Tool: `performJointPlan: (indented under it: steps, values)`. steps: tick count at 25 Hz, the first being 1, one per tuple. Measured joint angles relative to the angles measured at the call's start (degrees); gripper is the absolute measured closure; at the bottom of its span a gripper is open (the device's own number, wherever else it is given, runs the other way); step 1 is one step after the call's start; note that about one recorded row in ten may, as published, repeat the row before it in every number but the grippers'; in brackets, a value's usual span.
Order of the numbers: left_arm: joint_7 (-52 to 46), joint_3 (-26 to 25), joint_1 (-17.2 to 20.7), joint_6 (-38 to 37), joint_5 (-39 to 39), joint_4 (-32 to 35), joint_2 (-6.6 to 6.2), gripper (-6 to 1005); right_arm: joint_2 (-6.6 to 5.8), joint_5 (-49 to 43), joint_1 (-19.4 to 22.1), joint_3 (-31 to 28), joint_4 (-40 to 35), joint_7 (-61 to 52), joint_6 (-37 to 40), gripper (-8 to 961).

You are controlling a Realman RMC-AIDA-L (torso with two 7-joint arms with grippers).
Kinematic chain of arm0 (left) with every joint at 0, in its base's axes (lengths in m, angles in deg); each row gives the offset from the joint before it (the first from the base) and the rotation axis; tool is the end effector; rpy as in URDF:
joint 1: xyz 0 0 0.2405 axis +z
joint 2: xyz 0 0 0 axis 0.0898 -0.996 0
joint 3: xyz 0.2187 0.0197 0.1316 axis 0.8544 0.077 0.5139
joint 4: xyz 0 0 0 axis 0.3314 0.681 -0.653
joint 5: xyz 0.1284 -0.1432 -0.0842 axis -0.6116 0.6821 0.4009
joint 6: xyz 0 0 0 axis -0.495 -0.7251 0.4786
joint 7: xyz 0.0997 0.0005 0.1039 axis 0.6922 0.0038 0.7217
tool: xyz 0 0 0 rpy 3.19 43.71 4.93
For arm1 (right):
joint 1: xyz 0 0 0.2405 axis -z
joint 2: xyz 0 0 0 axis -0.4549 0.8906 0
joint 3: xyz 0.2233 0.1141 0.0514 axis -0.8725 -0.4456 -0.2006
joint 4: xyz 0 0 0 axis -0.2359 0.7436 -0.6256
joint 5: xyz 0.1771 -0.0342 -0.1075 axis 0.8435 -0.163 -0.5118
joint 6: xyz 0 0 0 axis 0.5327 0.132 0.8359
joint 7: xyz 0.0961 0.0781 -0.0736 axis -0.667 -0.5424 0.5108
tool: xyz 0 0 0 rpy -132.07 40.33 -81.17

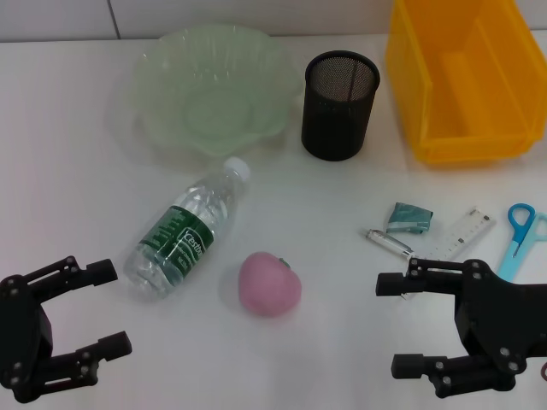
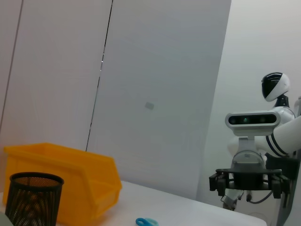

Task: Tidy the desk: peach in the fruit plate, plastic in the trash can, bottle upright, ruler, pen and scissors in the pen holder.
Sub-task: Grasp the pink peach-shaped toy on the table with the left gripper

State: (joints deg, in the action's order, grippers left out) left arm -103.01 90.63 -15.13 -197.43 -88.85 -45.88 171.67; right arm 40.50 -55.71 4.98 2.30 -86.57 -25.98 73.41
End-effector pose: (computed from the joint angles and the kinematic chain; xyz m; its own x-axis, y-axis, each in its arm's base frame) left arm -0.3239 0.1854 0.0418 0.6765 0.1845 0.7130 0.3489 -0.9329 -0.0896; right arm 0.2636 0.2265 -0.0054 0.7050 -0.2194 -0.6744 -0.1682 -0.9755 0.1415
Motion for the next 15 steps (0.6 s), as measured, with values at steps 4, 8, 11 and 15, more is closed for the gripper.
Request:
performJointPlan:
  steps: [4, 8, 11, 15]
  values:
    - [-0.67, -0.01, -0.69, 0.07, -0.01, 0.01, 0.00, 191, -0.01, -0.02, -0.41, 0.02, 0.30, -0.03, -0.24, 160]
    - [-1.20, -0.01, -1.17, 0.11, -0.02, 0.01, 0.06, 195, 0.09, 0.12, -0.56, -0.11, 0.52, -0.05, -0.83, 159]
    - [-2.22, -0.01, -1.48, 0.12, -0.01, 0.01, 0.06, 199, 0.12, 0.22, -0.79, -0.16, 0.83, -0.05, -0.91, 159]
    - [-3.19, -0.01, -1.73, 0.12, -0.02, 0.02, 0.01, 204, 0.14, 0.26, -1.11, -0.35, 0.98, -0.45, -1.32, 160]
